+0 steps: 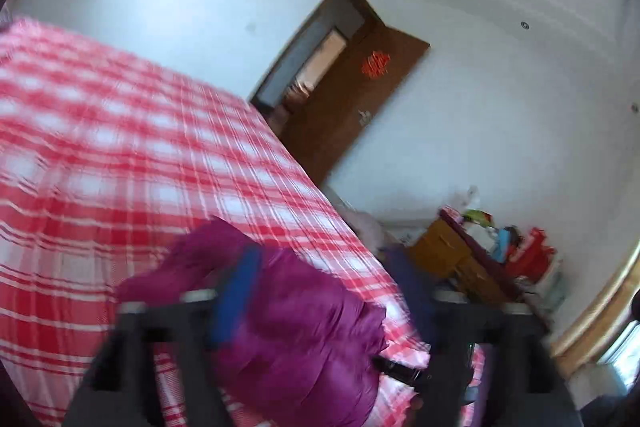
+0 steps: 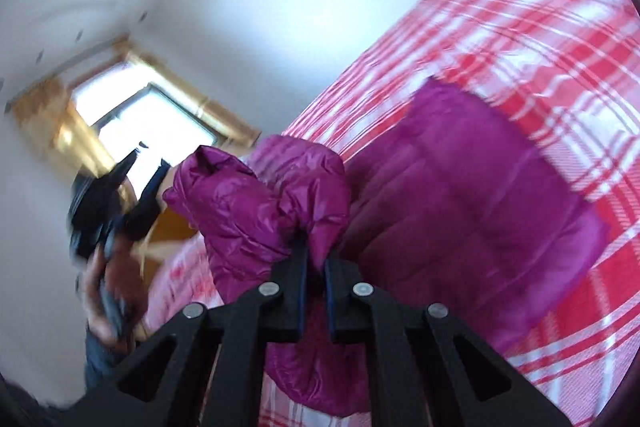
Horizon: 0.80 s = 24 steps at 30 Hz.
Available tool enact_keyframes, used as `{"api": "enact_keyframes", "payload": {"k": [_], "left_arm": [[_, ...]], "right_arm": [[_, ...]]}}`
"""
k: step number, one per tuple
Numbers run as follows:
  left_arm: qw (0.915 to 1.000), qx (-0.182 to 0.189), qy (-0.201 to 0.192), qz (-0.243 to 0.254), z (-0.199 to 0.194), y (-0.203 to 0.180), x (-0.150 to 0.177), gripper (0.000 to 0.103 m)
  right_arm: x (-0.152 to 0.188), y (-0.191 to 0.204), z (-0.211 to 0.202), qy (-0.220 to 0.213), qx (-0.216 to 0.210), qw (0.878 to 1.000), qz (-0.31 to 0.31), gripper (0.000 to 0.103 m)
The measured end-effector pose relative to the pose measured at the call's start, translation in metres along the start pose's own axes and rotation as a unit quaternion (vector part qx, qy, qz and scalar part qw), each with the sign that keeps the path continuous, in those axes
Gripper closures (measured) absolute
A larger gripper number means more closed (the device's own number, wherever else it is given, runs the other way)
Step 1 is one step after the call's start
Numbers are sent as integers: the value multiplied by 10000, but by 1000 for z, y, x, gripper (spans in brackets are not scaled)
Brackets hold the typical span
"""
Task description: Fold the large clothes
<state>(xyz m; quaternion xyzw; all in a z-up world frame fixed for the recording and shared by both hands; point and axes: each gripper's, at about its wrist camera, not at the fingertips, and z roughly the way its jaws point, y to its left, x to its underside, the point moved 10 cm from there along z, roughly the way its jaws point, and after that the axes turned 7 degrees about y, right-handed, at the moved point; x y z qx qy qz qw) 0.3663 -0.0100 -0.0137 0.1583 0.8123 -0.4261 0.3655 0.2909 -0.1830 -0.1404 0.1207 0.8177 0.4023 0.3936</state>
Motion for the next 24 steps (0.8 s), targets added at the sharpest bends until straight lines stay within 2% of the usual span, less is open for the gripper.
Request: {"api": "enact_keyframes", "payload": {"k": [2, 4, 6, 10, 14, 17, 19, 21, 22, 23, 24], "left_arm": [[9997, -92, 122, 191, 8, 1, 11, 21], [9987, -179, 417, 222, 41, 5, 26, 21], [9971, -286, 674, 199, 80, 14, 43, 21], [9893, -722, 1073, 669, 145, 17, 74, 21], [9796, -1032, 1335, 1088, 186, 16, 96, 21], [9693, -1251, 1452, 1540, 205, 11, 104, 21], [9642, -1309, 1484, 1765, 212, 10, 105, 21], [9621, -1288, 1520, 1864, 214, 11, 105, 21], [9620, -1278, 1533, 1862, 214, 12, 104, 21], [9630, -1246, 1552, 1817, 214, 15, 103, 21], [9639, -1228, 1555, 1778, 215, 17, 103, 21]], "right_arm": [[-12, -13, -2, -111, 103, 9995, 261, 94], [-18, -32, -15, -200, 234, 9983, 500, 94], [-12, -50, -29, -251, 334, 9960, 789, 94], [19, -82, -46, -71, 632, 9912, 1160, 94], [28, -90, -55, 7, 904, 9900, 1081, 93], [13, -79, -79, -196, 1410, 9875, 684, 78], [-11, -75, -104, -598, 1792, 9810, 452, 53], [-35, -76, -120, -961, 1951, 9755, 338, 38], [-48, -80, -124, -1070, 1976, 9739, 331, 34], [-59, -88, -117, -964, 1930, 9756, 400, 34], [-65, -98, -99, -571, 1661, 9827, 586, 34]]}}
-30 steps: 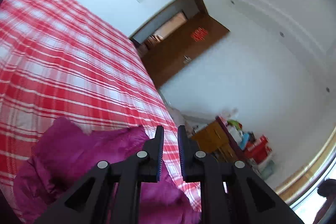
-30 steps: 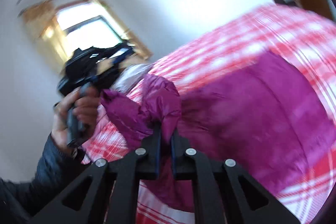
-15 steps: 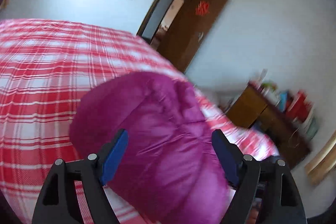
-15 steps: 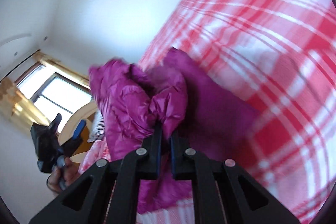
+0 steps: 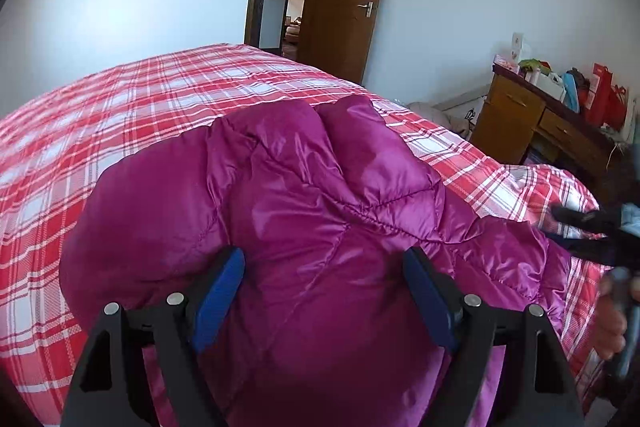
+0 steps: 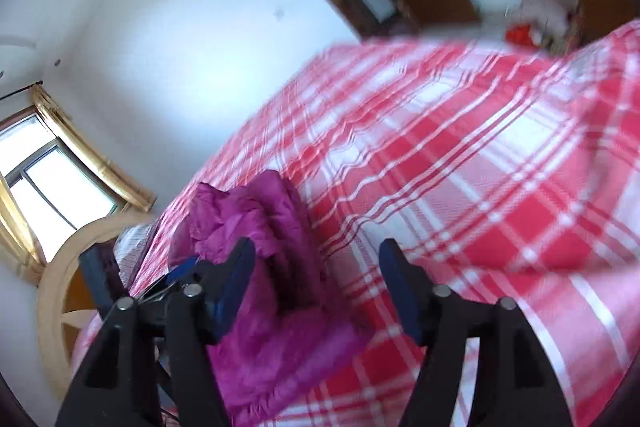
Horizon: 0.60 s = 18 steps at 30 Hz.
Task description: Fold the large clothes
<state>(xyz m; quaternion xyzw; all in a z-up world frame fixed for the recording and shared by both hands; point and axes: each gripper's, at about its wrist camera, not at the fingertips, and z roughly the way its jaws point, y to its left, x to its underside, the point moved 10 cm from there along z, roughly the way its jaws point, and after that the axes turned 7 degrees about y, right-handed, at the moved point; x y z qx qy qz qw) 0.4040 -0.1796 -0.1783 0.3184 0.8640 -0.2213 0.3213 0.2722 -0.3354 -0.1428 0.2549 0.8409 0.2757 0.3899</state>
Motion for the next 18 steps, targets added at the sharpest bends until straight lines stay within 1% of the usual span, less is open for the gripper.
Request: {"api": "enact_keyframes", "payload": {"k": [1, 2, 3, 4, 5, 6, 8, 10, 11, 12, 14, 15, 16, 17, 18], "left_arm": [[10000, 10, 6, -17, 0, 2, 0, 21], [10000, 5, 20, -15, 2, 2, -1, 21], [10000, 6, 40, 12, 2, 4, -2, 21], [10000, 5, 57, 38, 3, 6, -4, 21], [10000, -6, 67, 65, 2, 6, -5, 21], [9999, 1, 85, 93, 2, 7, -6, 21], [9998, 44, 128, 126, -2, 7, -5, 21], [9997, 109, 143, 192, -10, 5, -3, 21], [9996, 99, 153, 222, -10, 1, -2, 21], [9996, 57, 164, 222, -11, -1, 1, 21], [9998, 52, 181, 112, -12, -4, 10, 21], [9999, 17, 136, 16, -14, -3, 15, 21], [9999, 21, 31, -97, -18, -1, 17, 21], [9996, 79, -127, -239, -24, -1, 18, 21], [9985, 125, -294, -440, -30, 1, 19, 21]], "right_arm": [[4, 0, 17, 409, -283, 9987, 129, 34], [13, -1, 37, 872, -541, 9943, 303, 34], [25, -5, 52, 1201, -591, 9901, 433, 34], [39, -7, 61, 1412, -619, 9868, 504, 39], [50, -5, 64, 1534, -683, 9843, 546, 44], [63, 0, 62, 1529, -701, 9841, 566, 47], [92, 18, 60, 1710, -816, 9804, 542, 47], [125, 42, 59, 2055, -1057, 9718, 462, 47], [133, 47, 58, 2115, -970, 9720, 317, 47], [133, 46, 54, 2002, -745, 9767, 198, 46], [113, 33, 42, 1622, -383, 9857, 236, 45], [98, 25, 32, 1346, -165, 9903, 302, 45], [75, 19, 14, 873, 179, 9955, 309, 40], [60, 24, 3, 622, 277, 9975, 188, 39], [43, 39, -8, 331, 331, 9989, -82, 39]]}}
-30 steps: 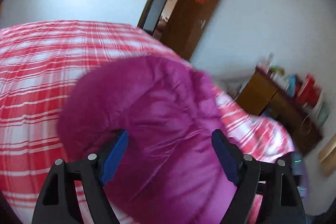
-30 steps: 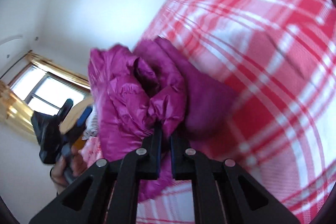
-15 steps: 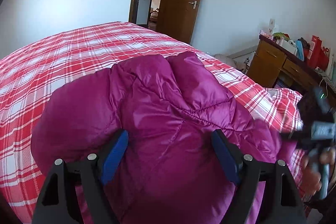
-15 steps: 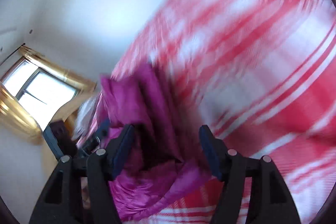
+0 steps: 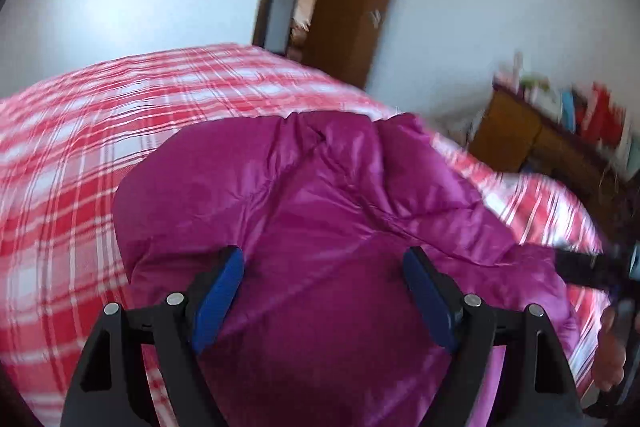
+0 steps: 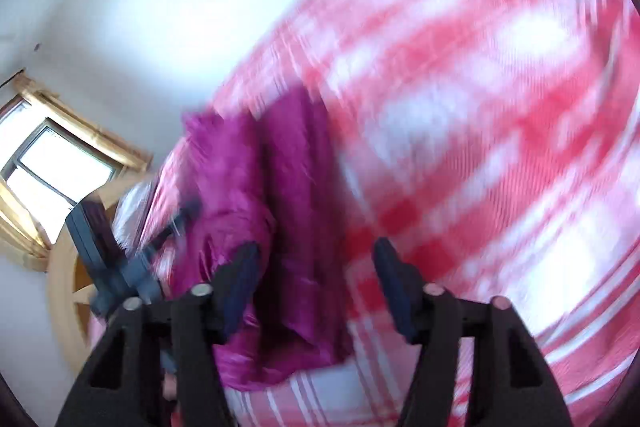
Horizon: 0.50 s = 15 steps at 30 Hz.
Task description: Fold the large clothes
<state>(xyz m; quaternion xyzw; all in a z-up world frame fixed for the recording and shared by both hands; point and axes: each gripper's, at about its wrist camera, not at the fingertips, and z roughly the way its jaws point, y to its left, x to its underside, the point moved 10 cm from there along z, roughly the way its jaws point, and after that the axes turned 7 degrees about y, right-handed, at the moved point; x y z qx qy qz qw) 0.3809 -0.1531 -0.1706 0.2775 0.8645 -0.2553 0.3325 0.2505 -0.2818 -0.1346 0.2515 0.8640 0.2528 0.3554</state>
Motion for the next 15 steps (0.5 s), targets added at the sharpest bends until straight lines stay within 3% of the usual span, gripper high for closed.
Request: {"api": "enact_keyframes", "payload": {"k": [2, 4, 6, 9, 12, 15], "left_arm": [[9998, -16, -104, -171, -6, 1, -1, 21], [9999, -40, -62, -121, -6, -3, 0, 20], [9996, -220, 109, 110, 0, -6, 5, 20], [9997, -224, 6, 70, -3, -8, 3, 20], [9999, -158, -24, -21, -3, -9, 4, 20], [9996, -272, 40, 68, 5, -6, 8, 20]], "right_arm": [[-27, 42, -16, -543, -33, 9964, -652, 34], [-49, 82, -18, -736, -114, 9892, -1260, 21], [-57, 110, -10, -683, -112, 9868, -1464, 20], [-57, 146, 13, -528, -612, 9806, -1785, 23], [-60, 142, 54, -153, -1152, 9799, -1623, 30], [-61, 111, 101, 82, -928, 9856, -1411, 32]]}}
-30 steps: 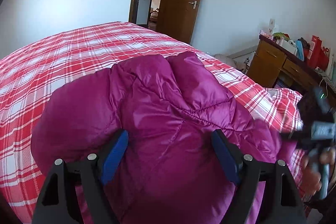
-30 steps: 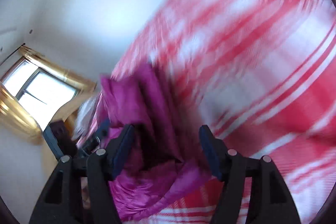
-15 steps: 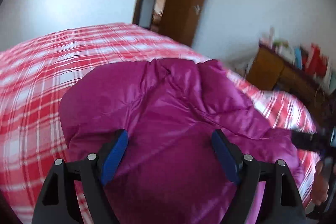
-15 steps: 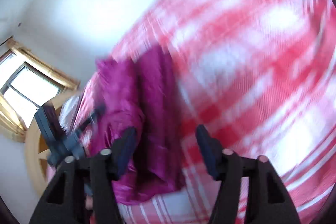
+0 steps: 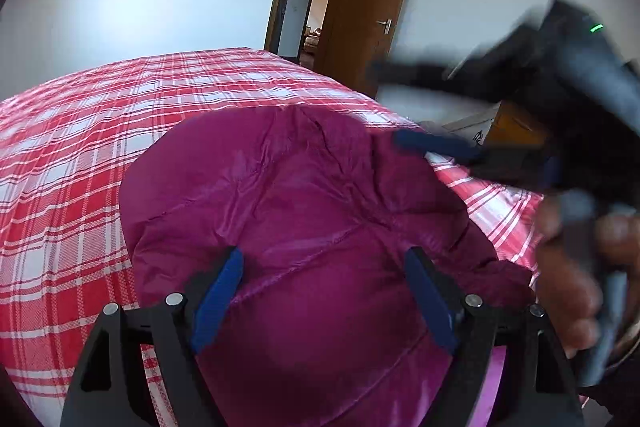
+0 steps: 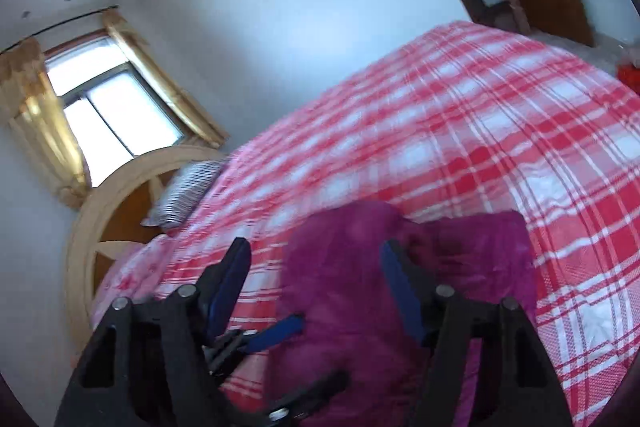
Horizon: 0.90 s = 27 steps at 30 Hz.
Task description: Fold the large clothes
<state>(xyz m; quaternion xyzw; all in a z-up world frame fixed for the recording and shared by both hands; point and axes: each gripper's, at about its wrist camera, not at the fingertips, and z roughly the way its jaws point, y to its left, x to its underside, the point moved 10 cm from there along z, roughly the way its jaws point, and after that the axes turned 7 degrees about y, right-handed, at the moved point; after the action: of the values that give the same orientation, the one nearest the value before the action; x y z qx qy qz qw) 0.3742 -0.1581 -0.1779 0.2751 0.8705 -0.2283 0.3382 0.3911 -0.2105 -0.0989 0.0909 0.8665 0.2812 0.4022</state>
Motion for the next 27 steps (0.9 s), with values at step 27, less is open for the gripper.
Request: {"api": "enact_keyframes", "payload": {"k": [27], "left_arm": [[9981, -355, 462, 181, 53, 11, 16, 5]], "right_arm": [[34, -83, 39, 308, 513, 9955, 735, 43]]}}
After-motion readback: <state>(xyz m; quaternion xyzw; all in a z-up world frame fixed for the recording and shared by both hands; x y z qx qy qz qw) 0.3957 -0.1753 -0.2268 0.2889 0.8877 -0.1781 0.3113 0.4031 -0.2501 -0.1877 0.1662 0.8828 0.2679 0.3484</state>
